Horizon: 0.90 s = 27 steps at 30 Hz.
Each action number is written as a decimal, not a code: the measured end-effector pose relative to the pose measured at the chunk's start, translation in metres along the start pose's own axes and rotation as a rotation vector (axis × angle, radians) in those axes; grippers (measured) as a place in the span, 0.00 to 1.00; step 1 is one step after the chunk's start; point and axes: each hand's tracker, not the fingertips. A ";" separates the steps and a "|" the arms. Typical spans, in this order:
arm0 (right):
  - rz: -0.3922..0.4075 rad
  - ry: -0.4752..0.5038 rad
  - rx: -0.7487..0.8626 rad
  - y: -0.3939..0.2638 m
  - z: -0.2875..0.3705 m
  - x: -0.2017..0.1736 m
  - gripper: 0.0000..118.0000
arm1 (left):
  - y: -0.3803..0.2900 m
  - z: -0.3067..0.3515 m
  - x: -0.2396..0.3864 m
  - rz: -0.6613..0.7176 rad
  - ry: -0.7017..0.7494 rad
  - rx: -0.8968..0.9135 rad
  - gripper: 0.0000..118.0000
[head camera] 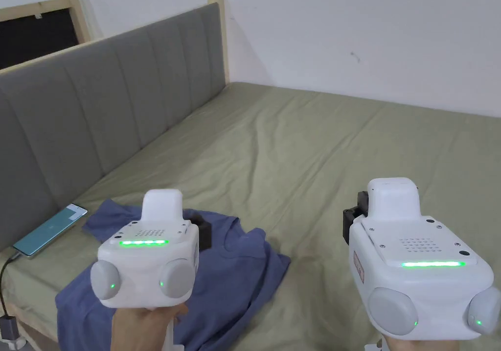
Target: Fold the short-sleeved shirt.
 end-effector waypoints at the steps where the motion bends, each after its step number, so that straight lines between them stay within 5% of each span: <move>1: 0.001 -0.003 -0.010 -0.002 -0.003 0.001 0.00 | -0.005 -0.015 0.001 0.022 -0.024 -0.047 0.88; 2: 0.002 -0.006 -0.024 -0.005 -0.006 0.003 0.00 | -0.012 -0.034 0.003 0.039 -0.053 -0.109 0.88; 3: 0.003 -0.012 -0.037 -0.008 -0.009 0.005 0.00 | -0.023 -0.047 0.004 0.051 -0.087 -0.128 1.00; 13: -0.048 -0.035 -0.143 -0.030 -0.029 0.022 0.00 | -0.076 -0.131 0.037 -0.050 -0.091 -0.489 0.91; 14: -0.054 -0.034 -0.148 -0.032 -0.029 0.024 0.00 | -0.060 -0.123 0.034 -0.026 -0.094 -0.456 0.86; 18: -0.063 -0.041 -0.158 -0.035 -0.028 0.028 0.00 | -0.041 -0.119 0.029 -0.033 -0.095 -0.481 0.38; 20: -0.087 -0.035 -0.166 -0.035 -0.027 0.030 0.00 | -0.039 -0.120 0.027 -0.050 -0.071 -0.503 0.05; 27: -0.104 -0.057 -0.163 -0.035 -0.018 0.049 0.00 | -0.016 -0.111 0.004 0.110 -0.119 -0.516 0.05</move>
